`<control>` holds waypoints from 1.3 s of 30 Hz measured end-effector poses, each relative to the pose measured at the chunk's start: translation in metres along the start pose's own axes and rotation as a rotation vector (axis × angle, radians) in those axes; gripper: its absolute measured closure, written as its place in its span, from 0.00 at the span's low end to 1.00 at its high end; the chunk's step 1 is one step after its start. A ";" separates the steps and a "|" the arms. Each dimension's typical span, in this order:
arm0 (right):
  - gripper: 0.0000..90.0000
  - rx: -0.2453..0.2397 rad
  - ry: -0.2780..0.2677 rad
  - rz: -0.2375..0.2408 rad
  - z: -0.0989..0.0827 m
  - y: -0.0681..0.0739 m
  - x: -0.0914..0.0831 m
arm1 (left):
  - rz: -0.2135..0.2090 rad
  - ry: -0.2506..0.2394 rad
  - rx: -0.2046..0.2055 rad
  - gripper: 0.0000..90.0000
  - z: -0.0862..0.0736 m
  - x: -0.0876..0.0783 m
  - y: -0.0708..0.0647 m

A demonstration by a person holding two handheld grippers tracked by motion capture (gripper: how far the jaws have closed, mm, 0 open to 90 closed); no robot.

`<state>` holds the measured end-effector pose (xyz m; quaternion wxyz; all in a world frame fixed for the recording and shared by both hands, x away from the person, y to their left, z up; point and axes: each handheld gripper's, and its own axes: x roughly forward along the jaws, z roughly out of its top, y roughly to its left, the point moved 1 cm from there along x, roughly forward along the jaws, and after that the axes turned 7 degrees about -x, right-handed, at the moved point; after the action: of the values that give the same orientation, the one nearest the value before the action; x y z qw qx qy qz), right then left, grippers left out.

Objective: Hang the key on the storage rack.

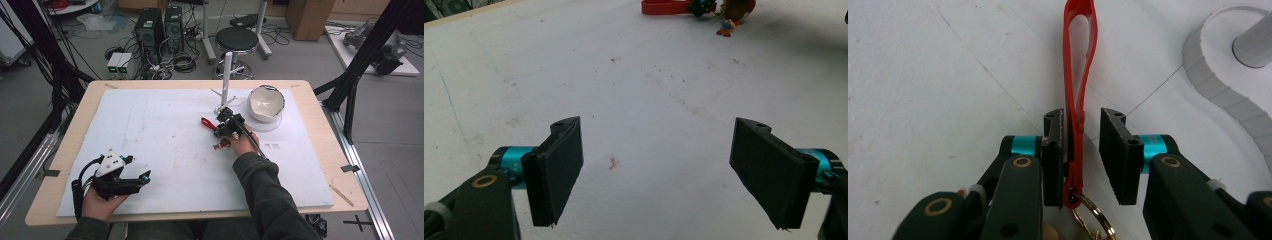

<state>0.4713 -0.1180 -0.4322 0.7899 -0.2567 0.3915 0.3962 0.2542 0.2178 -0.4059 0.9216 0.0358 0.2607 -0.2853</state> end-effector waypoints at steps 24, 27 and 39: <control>0.91 -0.014 -0.003 0.031 0.001 0.003 0.001 | 0.004 0.000 0.001 0.24 0.000 0.000 -0.001; 0.93 -0.028 0.000 0.033 0.001 0.004 0.001 | 0.004 -0.002 -0.001 0.24 0.000 0.000 -0.001; 0.95 -0.089 -0.030 0.020 0.001 0.007 -0.012 | 0.006 -0.007 -0.003 0.24 0.000 -0.001 -0.001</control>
<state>0.4615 -0.1183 -0.4224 0.7795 -0.2819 0.3639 0.4249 0.2533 0.2178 -0.4053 0.9235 0.0343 0.2578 -0.2820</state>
